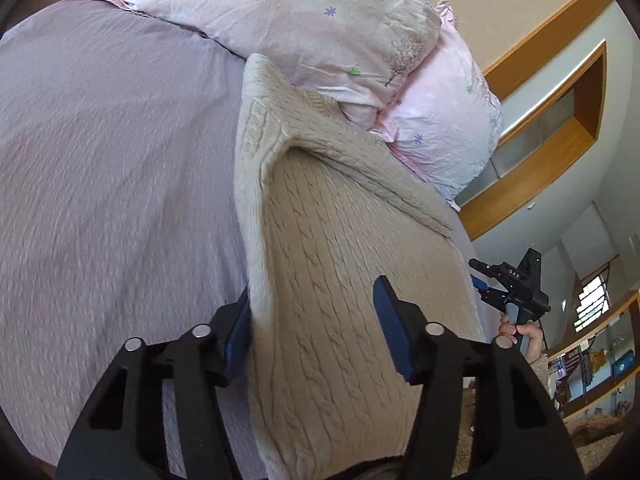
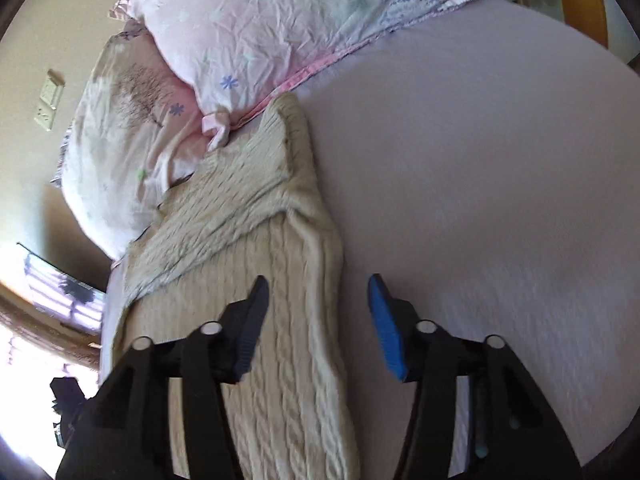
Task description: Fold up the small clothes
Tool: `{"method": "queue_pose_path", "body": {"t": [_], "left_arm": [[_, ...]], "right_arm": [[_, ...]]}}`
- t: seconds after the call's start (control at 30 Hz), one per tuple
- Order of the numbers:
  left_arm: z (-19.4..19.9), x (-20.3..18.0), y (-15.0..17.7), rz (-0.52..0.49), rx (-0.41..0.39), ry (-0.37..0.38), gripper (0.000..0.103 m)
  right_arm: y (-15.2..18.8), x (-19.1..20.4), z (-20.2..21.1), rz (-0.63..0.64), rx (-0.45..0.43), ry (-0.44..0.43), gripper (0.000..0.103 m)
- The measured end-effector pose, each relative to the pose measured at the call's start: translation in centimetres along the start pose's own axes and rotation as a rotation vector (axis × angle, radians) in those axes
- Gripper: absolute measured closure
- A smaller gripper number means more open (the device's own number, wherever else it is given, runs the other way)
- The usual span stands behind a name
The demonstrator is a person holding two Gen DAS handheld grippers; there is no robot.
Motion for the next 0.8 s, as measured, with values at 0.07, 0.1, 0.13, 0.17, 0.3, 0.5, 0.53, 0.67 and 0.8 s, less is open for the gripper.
{"method": "queue_pose_path", "body": {"t": [0.07, 0.1, 0.13, 0.17, 0.3, 0.5, 0.53, 0.67, 0.8], "left_arm": [[0.6, -0.6, 1.7, 0.001, 0.009, 0.072, 0.054], [1.0, -0.9, 2.5, -0.020, -0.014, 0.090, 0.054], [1.5, -1.1, 3.5, -0.031, -0.026, 0.105, 0.055], [2.0, -1.4, 4.4, -0.035, -0.037, 0.122, 0.055], [3.1, -1.9, 7.7, -0.017, -0.044, 0.175, 0.055], [1.8, -2.1, 10.2, -0.010, -0.005, 0.154, 0.065], [1.6, -2.2, 10.1, -0.008, -0.003, 0.154, 0.080], [2.1, -4.1, 7.7, -0.058, -0.027, 0.132, 0.095], [2.2, -6.2, 1.2, -0.139, -0.104, 0.086, 0.095]], "right_arm": [[2.9, 0.0, 0.6, 0.008, 0.077, -0.124, 0.066], [4.4, 0.0, 1.1, 0.030, 0.089, -0.142, 0.066], [5.9, 0.0, 1.9, 0.051, 0.089, -0.169, 0.066], [7.5, -0.2, 2.6, 0.059, 0.106, -0.217, 0.067], [12.2, -0.6, 5.0, 0.105, 0.126, -0.300, 0.071], [14.3, -0.6, 4.9, 0.151, 0.140, -0.275, 0.096], [14.1, -0.3, 5.0, 0.165, 0.132, -0.285, 0.096], [10.6, 3.7, 7.4, 0.258, 0.020, -0.331, 0.096], [3.1, 8.2, 9.2, 0.309, -0.147, -0.389, 0.096]]}}
Point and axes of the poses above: each gripper's, at about its wrist camera, not at the fingertips, and z roughly against the way its jaws point, x to its left, y to its underside, the point moved 4 cm from there along -z, roughly the way its jaws point, and after that the axes turned 6 degrees about y, right-handed, at the moved point
